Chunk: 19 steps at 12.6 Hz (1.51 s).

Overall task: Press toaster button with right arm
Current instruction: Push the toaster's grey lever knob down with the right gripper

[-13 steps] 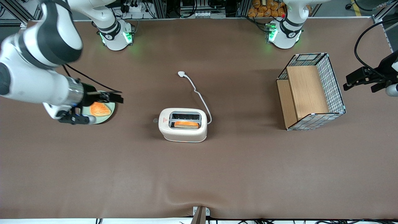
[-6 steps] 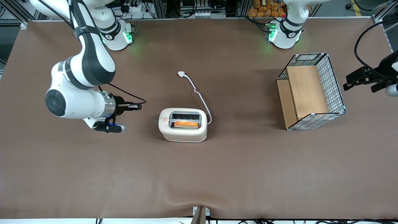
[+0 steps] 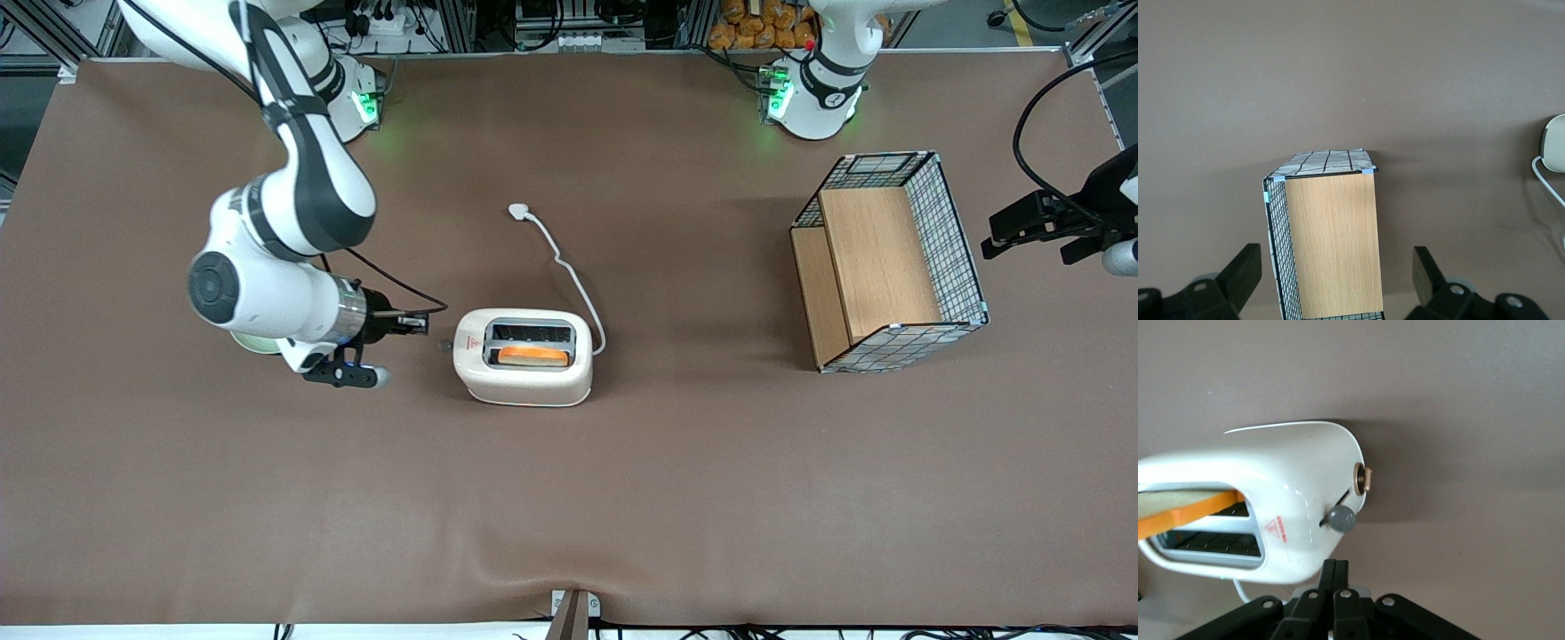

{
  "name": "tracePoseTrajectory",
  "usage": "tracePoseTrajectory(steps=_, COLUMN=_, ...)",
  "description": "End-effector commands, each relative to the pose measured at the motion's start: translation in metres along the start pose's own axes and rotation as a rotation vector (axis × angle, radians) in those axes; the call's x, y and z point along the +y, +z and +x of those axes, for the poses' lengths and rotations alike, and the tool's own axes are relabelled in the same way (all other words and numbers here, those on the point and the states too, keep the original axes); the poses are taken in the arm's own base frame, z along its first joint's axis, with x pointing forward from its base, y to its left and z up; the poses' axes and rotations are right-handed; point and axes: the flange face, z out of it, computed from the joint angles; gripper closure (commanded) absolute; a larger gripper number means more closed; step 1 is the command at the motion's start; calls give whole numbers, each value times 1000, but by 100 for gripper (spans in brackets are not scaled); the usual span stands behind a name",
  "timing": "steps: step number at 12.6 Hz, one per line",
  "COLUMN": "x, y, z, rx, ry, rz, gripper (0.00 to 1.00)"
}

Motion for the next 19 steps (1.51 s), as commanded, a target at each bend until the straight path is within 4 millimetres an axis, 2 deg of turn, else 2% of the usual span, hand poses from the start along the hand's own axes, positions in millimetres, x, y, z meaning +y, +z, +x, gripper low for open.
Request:
tracePoseTrajectory(steps=1, x=-1, y=24, z=6, rx=-7, ry=2, rz=7, gripper=100)
tracePoseTrajectory(steps=5, x=8, y=50, z=7, rx=-11, ry=-18, rz=-10, gripper=100)
tracePoseTrajectory(steps=8, x=13, y=62, z=10, rx=-7, ry=-31, rz=-13, gripper=100)
tracePoseTrajectory(steps=19, x=30, y=123, z=30, rx=4, ry=-34, rz=42, gripper=100)
